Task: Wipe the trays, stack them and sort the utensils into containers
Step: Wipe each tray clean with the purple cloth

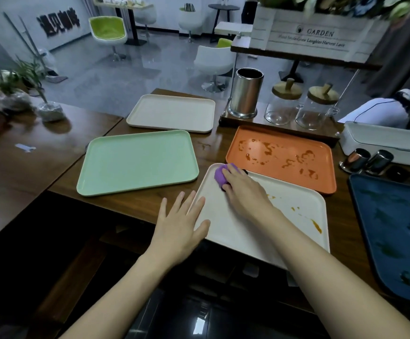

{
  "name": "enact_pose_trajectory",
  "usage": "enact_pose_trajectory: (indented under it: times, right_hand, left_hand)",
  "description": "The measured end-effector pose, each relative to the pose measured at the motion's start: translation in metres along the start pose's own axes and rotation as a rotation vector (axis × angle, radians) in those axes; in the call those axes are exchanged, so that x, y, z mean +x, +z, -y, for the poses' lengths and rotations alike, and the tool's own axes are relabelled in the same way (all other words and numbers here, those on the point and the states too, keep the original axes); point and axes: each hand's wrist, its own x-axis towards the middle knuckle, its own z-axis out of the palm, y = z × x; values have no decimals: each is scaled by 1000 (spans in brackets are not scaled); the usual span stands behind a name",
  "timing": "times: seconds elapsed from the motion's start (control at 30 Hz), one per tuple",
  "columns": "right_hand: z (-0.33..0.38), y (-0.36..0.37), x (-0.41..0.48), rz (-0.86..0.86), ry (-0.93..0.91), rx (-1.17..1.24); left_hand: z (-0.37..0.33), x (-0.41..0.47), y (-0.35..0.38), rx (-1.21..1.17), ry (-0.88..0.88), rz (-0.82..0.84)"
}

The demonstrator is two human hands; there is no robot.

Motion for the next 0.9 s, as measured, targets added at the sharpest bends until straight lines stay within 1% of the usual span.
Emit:
enact_pose_trajectory:
  times: [0.2,0.33,0.4,0.53,0.67,0.9]
  right_hand:
    - [-49,-9,-44,-52,129,27]
    - [-68,-13,-63,-57,204,27]
    - [-70,-13,-64,-52,216,31]
    - [-65,-14,-62,-63,234,12]
    - [-62,-13,-63,-73,247,5]
    - [-56,-12,-62,-91,260,-41]
  left_hand:
    - [0,-2,-1,-7,8,-21]
    - [-2,1,-12,-32,17,38]
    - [-6,13,-24,-66,48,25]
    - [-12,42,-24,-130,120,-87]
    - [-11,47,-7,-134,128,-70]
    - [-9,49,-7,-121,149,-52]
